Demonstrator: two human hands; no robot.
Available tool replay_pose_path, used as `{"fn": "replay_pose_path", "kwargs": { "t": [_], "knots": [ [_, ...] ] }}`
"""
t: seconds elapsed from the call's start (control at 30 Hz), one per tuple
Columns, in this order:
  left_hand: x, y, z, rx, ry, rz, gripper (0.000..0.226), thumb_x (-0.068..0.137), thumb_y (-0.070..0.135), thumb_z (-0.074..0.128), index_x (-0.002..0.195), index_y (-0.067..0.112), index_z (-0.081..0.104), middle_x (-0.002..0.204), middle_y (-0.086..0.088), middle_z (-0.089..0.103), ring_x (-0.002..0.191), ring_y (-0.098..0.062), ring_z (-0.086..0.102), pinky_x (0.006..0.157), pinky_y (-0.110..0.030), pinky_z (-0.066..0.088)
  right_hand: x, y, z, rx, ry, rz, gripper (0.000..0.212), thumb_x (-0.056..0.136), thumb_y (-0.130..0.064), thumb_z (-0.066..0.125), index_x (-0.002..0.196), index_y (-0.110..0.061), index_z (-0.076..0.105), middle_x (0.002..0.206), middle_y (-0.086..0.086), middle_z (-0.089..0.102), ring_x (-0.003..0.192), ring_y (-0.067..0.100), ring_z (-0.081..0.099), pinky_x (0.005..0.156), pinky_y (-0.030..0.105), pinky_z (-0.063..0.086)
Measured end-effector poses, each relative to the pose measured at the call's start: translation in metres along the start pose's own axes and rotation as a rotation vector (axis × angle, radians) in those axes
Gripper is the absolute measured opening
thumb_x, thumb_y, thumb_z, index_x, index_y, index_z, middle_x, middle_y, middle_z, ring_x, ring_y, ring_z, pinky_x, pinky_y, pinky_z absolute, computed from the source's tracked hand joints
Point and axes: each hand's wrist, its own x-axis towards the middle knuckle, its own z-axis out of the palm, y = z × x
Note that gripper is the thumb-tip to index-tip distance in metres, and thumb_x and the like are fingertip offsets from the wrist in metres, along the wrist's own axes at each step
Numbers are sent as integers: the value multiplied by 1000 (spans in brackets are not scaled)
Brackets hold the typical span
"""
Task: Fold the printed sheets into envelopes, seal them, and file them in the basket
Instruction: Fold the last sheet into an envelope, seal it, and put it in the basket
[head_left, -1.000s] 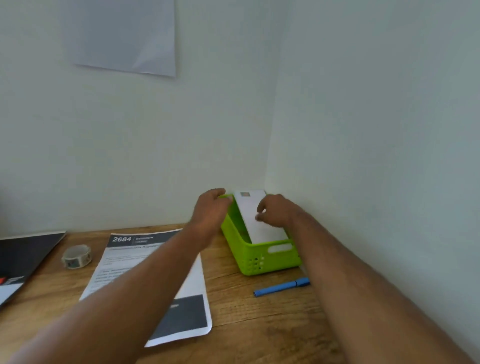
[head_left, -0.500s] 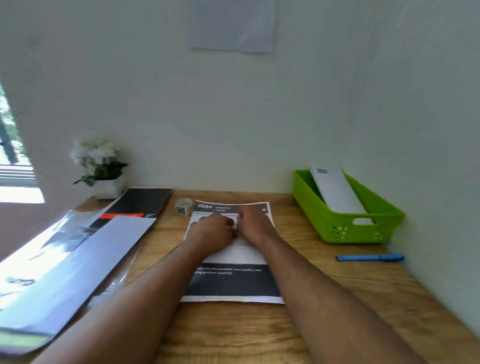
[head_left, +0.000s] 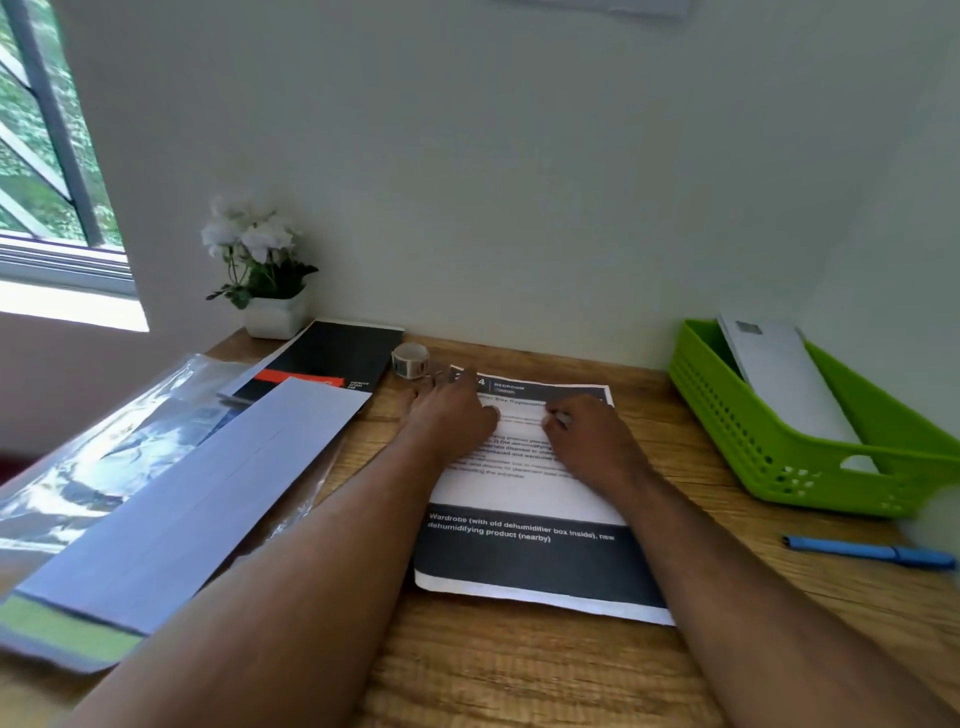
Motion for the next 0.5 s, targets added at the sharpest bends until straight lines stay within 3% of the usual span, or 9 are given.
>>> {"fn": "replay_pose_path", "kwargs": {
  "t": [0.13,0.23,0.33,0.37,0.43,0.5],
  "knots": [
    [2,0,1,-68,53,10,72,88,44,56,150,27,23,152,-14,35,139,-36,35,112,-56,26,13,15,-4,71,-70,28,37,85,-35,68,119,-20,64,124,1,60,115,19,55,95,32,43],
    [2,-4,2,-252,150,40,83,81,29,66,147,39,18,142,-7,49,130,-30,46,108,-57,33,23,33,-10,26,5,83,67,75,-43,76,135,-28,51,140,2,49,130,23,44,107,47,36],
    [1,-7,3,-396,254,60,101,75,8,64,145,50,6,122,-5,58,115,-28,55,101,-56,41,26,48,-14,176,31,171,96,70,-34,83,149,-26,28,151,3,38,137,22,37,112,43,32],
    [0,-7,4,-401,276,54,101,75,4,64,147,48,9,118,-5,59,112,-27,56,99,-55,43,27,52,-13,215,33,167,102,69,-31,84,150,-27,23,151,3,37,137,21,36,113,41,32],
    [-1,-7,3,-368,321,79,85,74,1,63,145,38,34,114,-5,63,109,-28,58,95,-49,47,28,52,-11,197,49,136,107,68,-29,85,151,-31,17,155,3,31,141,21,29,114,43,29],
    [-5,-5,2,-323,384,120,59,75,-3,60,125,28,63,114,-6,64,109,-28,58,95,-40,48,29,49,-11,76,71,108,107,70,-33,82,151,-37,12,159,3,19,146,24,17,115,49,23]
  ]
}}
